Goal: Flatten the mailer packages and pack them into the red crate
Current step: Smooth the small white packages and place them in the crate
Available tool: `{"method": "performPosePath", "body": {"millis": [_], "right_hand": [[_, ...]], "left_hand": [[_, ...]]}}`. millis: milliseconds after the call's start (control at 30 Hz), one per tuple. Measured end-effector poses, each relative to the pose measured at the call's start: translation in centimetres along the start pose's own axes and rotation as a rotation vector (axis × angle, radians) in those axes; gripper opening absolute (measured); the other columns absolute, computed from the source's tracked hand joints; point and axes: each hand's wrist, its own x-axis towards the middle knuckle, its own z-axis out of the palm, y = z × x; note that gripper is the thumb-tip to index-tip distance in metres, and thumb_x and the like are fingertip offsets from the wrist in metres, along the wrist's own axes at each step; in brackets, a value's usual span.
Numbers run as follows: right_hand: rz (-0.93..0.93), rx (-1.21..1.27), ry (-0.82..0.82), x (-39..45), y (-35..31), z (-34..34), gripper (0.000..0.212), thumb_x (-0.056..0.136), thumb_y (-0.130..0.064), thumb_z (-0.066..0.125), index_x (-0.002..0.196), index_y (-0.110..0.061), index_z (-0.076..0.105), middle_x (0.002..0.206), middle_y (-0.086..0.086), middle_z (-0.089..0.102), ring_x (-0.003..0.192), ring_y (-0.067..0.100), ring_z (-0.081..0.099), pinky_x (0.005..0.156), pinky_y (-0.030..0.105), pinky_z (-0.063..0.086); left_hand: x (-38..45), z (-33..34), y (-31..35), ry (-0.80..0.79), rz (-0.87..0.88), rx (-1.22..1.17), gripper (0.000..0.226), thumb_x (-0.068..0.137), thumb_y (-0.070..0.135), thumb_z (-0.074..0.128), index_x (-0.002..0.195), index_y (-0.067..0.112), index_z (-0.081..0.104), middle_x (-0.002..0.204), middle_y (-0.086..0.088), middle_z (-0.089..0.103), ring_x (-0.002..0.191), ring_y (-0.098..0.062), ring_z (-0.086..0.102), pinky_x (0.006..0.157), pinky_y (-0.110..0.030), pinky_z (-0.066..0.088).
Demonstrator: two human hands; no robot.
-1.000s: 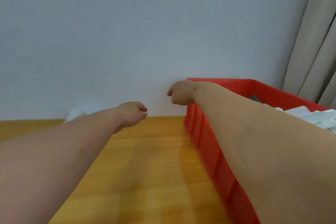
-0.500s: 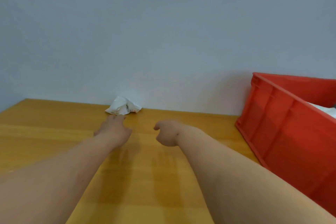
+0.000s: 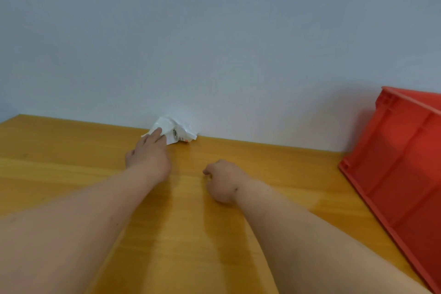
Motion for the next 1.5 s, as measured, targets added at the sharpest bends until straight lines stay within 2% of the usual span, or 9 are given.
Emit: {"method": "performPosePath", "body": {"millis": [200,367,467,533,633,700,933,1167,1500], "right_hand": [[0.048,0.128,0.221,-2.8,0.5,-0.7,0.045,0.095,-0.013,0.045,0.139,-0.018,0.05,0.139,0.005,0.052,0.124,0.028,0.052,0.099,0.038,0.047],[0.066,0.355,0.662,-7.0,0.5,-2.5,0.052,0.09,-0.034,0.059,0.135,-0.017,0.039,0.134,0.004,0.04,0.121,0.027,0.047,0.097,0.04,0.044],[0.046,0.472,0.571,-9.8,0.5,-3.1,0.079,0.087,-0.049,0.063,0.151,-0.02,0.028,0.151,0.002,0.03,0.137,0.024,0.036,0.111,0.042,0.036],[0.035,0.461,0.522,-11.6,0.3,-2.8,0.071,0.087,-0.052,0.06,0.148,-0.023,0.038,0.148,0.001,0.038,0.136,0.024,0.039,0.11,0.045,0.038],[-0.004,0.436,0.537,-14.3,0.2,-1.9,0.016,0.089,-0.048,0.057,0.087,-0.033,0.064,0.091,-0.007,0.065,0.089,0.019,0.062,0.078,0.039,0.052],[-0.008,0.467,0.524,-15.9,0.6,-1.2,0.032,0.092,-0.04,0.058,0.064,-0.026,0.05,0.065,-0.009,0.053,0.064,0.016,0.051,0.06,0.032,0.04],[0.075,0.474,0.455,-20.3,2.8,0.4,0.028,0.099,-0.034,0.053,0.073,-0.023,0.047,0.074,-0.006,0.055,0.073,0.019,0.053,0.065,0.033,0.04],[0.163,0.592,0.447,-22.7,4.3,1.0,0.03,0.101,-0.028,0.051,0.074,-0.019,0.043,0.075,-0.005,0.05,0.063,0.011,0.042,0.054,0.027,0.03],[0.266,0.381,0.254,-22.7,4.2,2.1,0.014,0.102,-0.019,0.045,0.093,-0.013,0.053,0.092,0.003,0.056,0.084,0.021,0.051,0.062,0.027,0.038]], "left_hand": [[-2.5,-1.8,0.3,0.332,0.121,-0.268,0.033,0.099,0.017,0.048,0.13,0.013,0.058,0.137,-0.001,0.053,0.121,-0.024,0.052,0.098,-0.036,0.043],[-6.5,-5.3,1.4,0.298,0.095,-0.497,0.019,0.096,0.013,0.05,0.101,0.02,0.068,0.104,-0.001,0.067,0.087,-0.022,0.067,0.07,-0.029,0.048],[-9.8,-6.5,2.3,0.226,0.119,-0.589,0.019,0.094,0.009,0.052,0.093,0.023,0.065,0.085,0.004,0.063,0.064,-0.012,0.062,0.053,-0.025,0.039],[-12.0,-6.8,2.8,0.194,0.139,-0.63,0.02,0.092,0.006,0.054,0.093,0.024,0.064,0.088,0.003,0.062,0.065,-0.009,0.058,0.056,-0.023,0.042],[-14.8,-6.8,3.0,0.13,0.165,-0.652,0.027,0.091,0.005,0.056,0.106,0.027,0.062,0.093,0.001,0.063,0.075,-0.015,0.059,0.069,-0.031,0.049],[-16.3,-6.4,3.0,0.096,0.152,-0.68,0.037,0.091,0.007,0.058,0.122,0.027,0.062,0.095,0.0,0.059,0.084,-0.021,0.06,0.082,-0.039,0.054],[-20.6,-4.9,3.7,-0.008,0.001,-0.913,0.025,0.091,0.0,0.053,0.09,0.02,0.068,0.096,-0.003,0.069,0.088,-0.026,0.069,0.08,-0.045,0.059],[-23.3,-4.1,3.6,-0.106,-0.149,-1.03,0.018,0.095,-0.005,0.048,0.088,0.005,0.06,0.082,-0.012,0.064,0.065,-0.022,0.06,0.058,-0.035,0.055],[-23.6,-3.5,2.0,-0.321,-0.23,-1.027,0.015,0.095,-0.006,0.045,0.09,0.005,0.055,0.081,-0.017,0.065,0.068,-0.028,0.066,0.06,-0.04,0.058]]}}
